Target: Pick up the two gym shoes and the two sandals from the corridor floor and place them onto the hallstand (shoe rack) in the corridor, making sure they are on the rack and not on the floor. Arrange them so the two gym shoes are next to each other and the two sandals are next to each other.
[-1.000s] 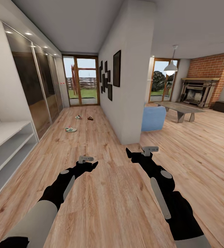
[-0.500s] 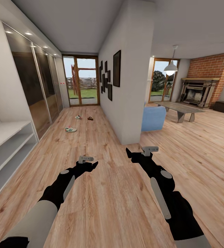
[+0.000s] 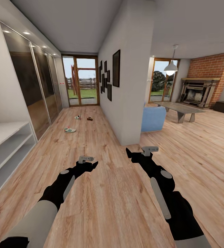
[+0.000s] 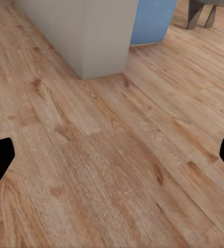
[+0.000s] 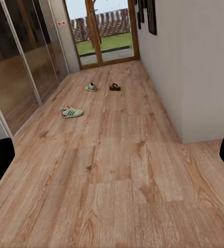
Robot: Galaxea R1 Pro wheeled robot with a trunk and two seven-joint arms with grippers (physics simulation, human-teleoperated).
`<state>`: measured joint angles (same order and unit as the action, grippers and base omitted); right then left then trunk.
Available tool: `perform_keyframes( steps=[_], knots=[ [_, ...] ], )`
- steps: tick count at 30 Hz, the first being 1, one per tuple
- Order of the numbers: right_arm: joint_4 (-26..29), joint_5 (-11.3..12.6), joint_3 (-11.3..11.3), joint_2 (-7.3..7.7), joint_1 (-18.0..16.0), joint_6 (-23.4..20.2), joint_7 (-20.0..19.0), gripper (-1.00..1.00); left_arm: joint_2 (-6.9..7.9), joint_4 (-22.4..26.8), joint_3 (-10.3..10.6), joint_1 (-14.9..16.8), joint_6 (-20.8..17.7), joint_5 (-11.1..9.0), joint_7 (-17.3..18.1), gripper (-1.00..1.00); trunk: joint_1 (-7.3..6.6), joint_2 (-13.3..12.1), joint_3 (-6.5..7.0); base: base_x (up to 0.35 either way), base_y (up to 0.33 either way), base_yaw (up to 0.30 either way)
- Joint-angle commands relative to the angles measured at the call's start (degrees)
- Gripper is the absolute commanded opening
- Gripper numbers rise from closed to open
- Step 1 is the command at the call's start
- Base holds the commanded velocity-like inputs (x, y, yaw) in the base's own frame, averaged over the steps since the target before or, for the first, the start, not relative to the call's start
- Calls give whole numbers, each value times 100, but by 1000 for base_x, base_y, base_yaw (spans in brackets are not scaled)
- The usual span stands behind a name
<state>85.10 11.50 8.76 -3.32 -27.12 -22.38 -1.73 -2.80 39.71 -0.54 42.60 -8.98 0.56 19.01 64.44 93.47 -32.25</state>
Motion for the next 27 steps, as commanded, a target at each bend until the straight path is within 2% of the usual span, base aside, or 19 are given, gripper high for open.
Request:
perform_keyframes(
  steps=[1,17,27],
  knots=[
    [7,21,-6,-2,-3,-30,-11,100,-1,10,-7,2,-37,5,20,100,0,3,-6,23,-11,0],
    [7,21,-1,-2,-3,-30,-11,100,-1,10,-7,3,-33,5,24,100,0,3,-6,10,-3,0],
    [7,22,1,-2,-3,-31,-11,100,-1,7,-7,3,-33,5,15,100,0,3,-6,154,0,0]
  ],
)
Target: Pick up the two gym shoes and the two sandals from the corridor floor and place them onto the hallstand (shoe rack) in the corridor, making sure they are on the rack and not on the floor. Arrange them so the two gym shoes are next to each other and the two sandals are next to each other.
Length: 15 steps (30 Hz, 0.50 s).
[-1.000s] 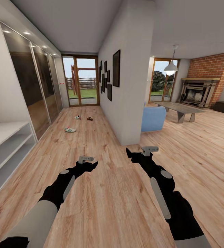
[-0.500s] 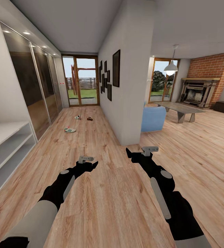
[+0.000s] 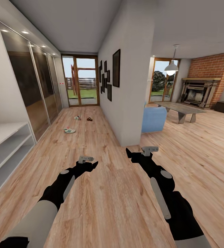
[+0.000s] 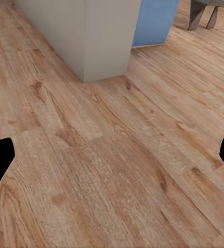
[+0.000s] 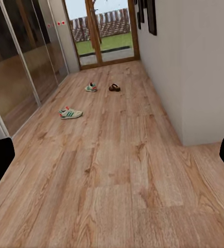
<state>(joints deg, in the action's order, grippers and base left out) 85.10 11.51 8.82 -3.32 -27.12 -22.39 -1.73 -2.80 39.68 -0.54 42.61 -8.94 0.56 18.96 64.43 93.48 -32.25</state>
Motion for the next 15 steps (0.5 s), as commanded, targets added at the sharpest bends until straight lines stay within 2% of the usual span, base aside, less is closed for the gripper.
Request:
perform_keyframes(
  steps=[1,15],
  knots=[
    [7,20,-5,-2,-3,-30,-11,100,-1,11,-7,2,-38,5,18,100,1,3,-6,117,0,0],
    [7,19,-3,-3,-3,-29,-11,100,-1,13,-7,2,-38,5,21,100,1,3,-6,25,0,0]
  ],
)
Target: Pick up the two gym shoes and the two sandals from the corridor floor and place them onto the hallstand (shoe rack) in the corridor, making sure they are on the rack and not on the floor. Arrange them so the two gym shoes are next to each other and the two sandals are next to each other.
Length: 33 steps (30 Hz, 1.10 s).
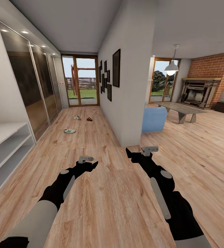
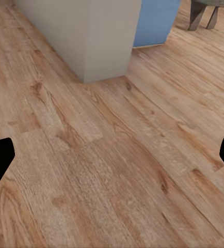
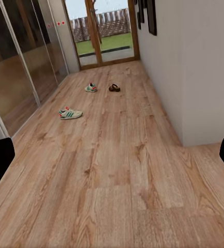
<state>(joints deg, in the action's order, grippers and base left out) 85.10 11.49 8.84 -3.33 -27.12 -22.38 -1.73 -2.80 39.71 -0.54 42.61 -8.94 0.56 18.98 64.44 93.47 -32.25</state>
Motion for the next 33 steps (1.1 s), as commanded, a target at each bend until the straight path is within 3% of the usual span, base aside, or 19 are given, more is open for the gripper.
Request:
perform_keyframes(
  steps=[1,33],
  knots=[
    [7,23,-6,-3,-3,-30,-11,100,-1,10,-7,2,-38,5,17,100,0,3,-6,23,0,0],
    [7,28,-6,-3,-3,-30,-11,100,-1,10,-7,2,-42,5,-16,100,0,3,-6,117,0,0]
  ],
)
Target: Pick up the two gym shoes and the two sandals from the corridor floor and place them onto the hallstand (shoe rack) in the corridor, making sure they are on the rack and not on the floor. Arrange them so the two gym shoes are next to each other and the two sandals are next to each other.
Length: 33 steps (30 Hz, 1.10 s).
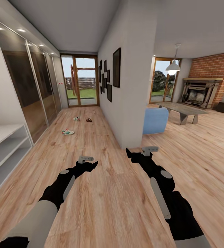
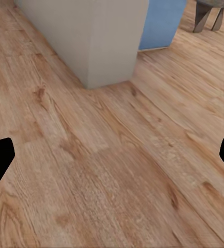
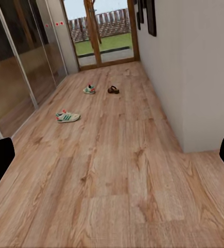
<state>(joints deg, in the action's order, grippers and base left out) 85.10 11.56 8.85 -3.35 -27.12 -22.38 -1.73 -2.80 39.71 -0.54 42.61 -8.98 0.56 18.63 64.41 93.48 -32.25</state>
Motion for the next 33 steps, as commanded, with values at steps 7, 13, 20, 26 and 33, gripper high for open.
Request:
perform_keyframes(
  steps=[7,13,20,26,33],
  knots=[
    [7,19,-6,-1,-3,-30,-11,100,-1,10,-7,2,-39,5,18,100,2,3,-6,279,0,0],
    [7,21,-6,-5,-3,-30,-11,100,-1,10,-8,2,-41,5,18,100,2,3,-6,296,0,0],
    [7,22,-6,-3,-3,-30,-11,100,11,10,-12,2,-42,5,26,100,2,3,-6,325,0,0],
    [7,22,-6,-6,-3,-30,-11,100,55,10,-8,2,-42,-2,33,100,2,3,-6,334,0,0],
    [7,20,-6,-6,-3,-30,-11,100,80,10,-7,2,-42,-3,41,100,2,3,-6,335,0,0]
  ],
)
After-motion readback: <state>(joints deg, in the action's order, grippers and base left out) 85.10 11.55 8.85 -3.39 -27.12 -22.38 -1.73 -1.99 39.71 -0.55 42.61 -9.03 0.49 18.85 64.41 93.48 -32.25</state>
